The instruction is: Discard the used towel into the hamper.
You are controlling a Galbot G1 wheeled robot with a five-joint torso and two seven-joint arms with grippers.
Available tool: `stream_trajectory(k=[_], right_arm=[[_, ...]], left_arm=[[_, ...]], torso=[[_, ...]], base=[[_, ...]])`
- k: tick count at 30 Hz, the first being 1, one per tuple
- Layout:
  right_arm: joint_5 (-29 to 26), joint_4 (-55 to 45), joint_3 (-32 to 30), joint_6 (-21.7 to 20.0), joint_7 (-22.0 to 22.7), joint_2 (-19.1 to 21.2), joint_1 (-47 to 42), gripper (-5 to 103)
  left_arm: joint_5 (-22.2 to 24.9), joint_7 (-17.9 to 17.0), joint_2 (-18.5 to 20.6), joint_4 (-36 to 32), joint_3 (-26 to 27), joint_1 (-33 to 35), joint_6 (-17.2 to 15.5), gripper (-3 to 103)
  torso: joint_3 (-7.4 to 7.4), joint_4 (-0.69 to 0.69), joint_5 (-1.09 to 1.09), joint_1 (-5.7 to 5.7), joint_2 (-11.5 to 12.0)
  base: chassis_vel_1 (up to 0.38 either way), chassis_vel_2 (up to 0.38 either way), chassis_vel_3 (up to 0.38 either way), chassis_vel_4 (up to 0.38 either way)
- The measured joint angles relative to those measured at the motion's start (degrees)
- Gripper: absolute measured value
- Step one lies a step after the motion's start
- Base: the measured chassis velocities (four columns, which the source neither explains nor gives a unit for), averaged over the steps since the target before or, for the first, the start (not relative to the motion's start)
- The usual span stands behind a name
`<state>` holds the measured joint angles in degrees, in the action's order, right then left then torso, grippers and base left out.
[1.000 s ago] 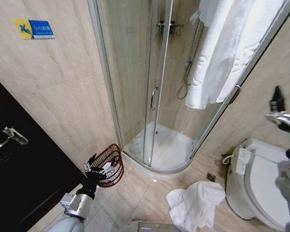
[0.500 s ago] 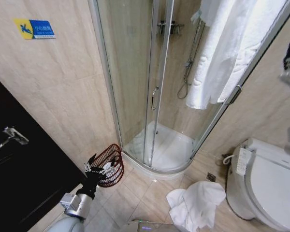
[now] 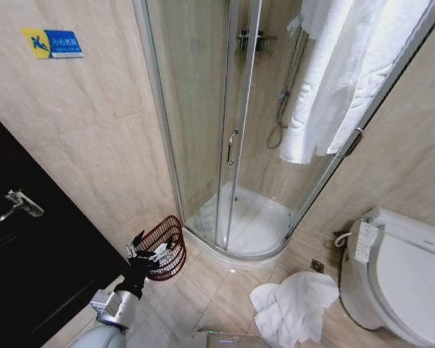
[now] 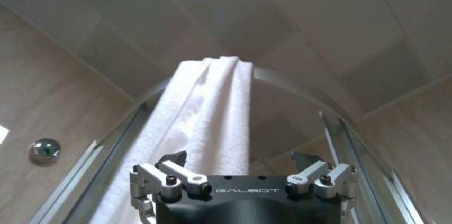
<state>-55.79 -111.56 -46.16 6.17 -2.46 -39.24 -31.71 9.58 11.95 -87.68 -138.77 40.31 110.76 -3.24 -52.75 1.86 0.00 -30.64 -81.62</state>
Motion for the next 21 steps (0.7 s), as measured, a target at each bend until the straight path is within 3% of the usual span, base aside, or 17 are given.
stream_trajectory(k=[2, 10, 11, 13, 18, 21], right_arm=[[0.3, 0.9, 0.4, 0.0, -0.1, 0.0, 0.8, 100], [11.5, 9.0, 0.6, 4.6, -3.7, -4.8, -0.5, 100], [14.3, 12.0, 2.1, 6.4, -3.5, -6.8, 0.1, 100], [16.8, 15.7, 4.3, 8.2, -2.4, -8.9, 2.3, 100], [20.1, 23.7, 8.9, 12.3, -1.7, -12.9, 10.0, 99], [21.8, 25.8, 9.8, 13.2, -1.6, -15.3, 11.4, 99]], left_arm=[[0.0, 0.0, 0.0, 0.0, 0.0, 0.0, 0.0, 100], [0.0, 0.0, 0.0, 0.0, 0.0, 0.0, 0.0, 100], [0.0, 0.0, 0.0, 0.0, 0.0, 0.0, 0.0, 100], [0.0, 0.0, 0.0, 0.0, 0.0, 0.0, 0.0, 100], [0.0, 0.0, 0.0, 0.0, 0.0, 0.0, 0.0, 100], [0.0, 0.0, 0.0, 0.0, 0.0, 0.0, 0.0, 100]], torso=[[0.00, 0.00, -0.01, 0.00, 0.0], [0.00, -0.01, 0.05, 0.00, 0.0], [0.01, -0.02, -0.03, 0.01, 0.0], [0.00, 0.00, 0.04, 0.00, 0.0], [0.00, 0.02, -0.08, 0.00, 0.0], [-0.01, 0.03, 0.04, -0.01, 0.0]], base=[[0.000, 0.000, 0.000, 0.000], [0.000, 0.000, 0.000, 0.000], [0.000, 0.000, 0.000, 0.000], [0.000, 0.000, 0.000, 0.000], [0.000, 0.000, 0.000, 0.000], [0.000, 0.000, 0.000, 0.000]])
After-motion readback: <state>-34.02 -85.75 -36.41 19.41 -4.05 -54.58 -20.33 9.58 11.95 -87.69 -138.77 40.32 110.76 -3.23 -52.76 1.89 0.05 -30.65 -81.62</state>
